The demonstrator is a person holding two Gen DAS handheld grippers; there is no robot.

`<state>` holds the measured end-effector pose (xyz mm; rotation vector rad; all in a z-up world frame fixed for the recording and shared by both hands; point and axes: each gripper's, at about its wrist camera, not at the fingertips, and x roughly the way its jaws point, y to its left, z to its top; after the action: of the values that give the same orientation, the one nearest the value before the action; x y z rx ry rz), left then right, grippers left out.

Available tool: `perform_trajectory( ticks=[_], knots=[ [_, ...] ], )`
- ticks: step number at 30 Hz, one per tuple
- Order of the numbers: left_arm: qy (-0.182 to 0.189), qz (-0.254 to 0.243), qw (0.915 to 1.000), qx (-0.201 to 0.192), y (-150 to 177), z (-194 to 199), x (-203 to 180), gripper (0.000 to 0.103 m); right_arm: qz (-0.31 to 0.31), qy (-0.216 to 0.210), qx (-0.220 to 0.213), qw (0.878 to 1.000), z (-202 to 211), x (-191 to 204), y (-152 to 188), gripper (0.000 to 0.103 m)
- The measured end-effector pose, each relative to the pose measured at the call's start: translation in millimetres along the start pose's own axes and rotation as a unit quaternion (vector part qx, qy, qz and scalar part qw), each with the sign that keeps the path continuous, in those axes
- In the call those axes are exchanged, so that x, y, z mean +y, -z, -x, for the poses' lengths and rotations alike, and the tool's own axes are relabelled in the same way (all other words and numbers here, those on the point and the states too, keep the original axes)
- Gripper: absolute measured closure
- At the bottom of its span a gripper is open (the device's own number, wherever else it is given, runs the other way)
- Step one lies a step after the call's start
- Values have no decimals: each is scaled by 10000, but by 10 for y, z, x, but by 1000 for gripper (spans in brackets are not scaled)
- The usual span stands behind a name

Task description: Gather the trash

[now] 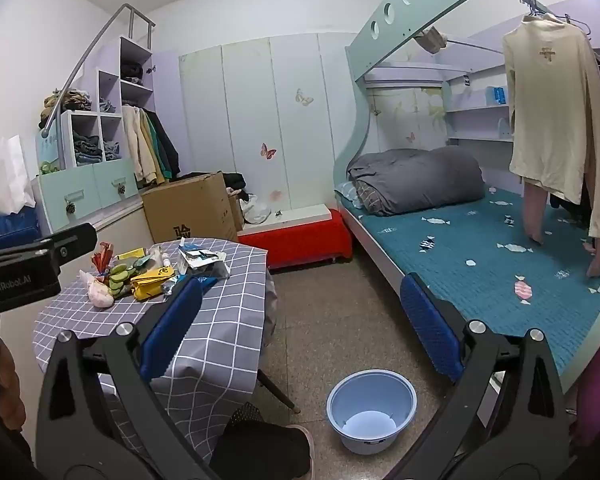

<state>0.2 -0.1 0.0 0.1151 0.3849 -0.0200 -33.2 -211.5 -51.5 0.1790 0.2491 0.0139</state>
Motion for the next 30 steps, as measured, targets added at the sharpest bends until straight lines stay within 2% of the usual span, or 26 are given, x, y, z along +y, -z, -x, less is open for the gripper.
perform_trajectory(
  ticks=[9,17,30],
  knots=[
    [1,-8,10000,4,-4,9,-12,4,-10,-6,-1,10000,76,-12,52,6],
    [2,-13,10000,3,14,-6,-2,4,3,12,92,10000,-35,103,37,6],
    [12,-52,10000,-21,29,11,-35,4,-65,-32,114,9999,-47,35,106,6]
  ],
)
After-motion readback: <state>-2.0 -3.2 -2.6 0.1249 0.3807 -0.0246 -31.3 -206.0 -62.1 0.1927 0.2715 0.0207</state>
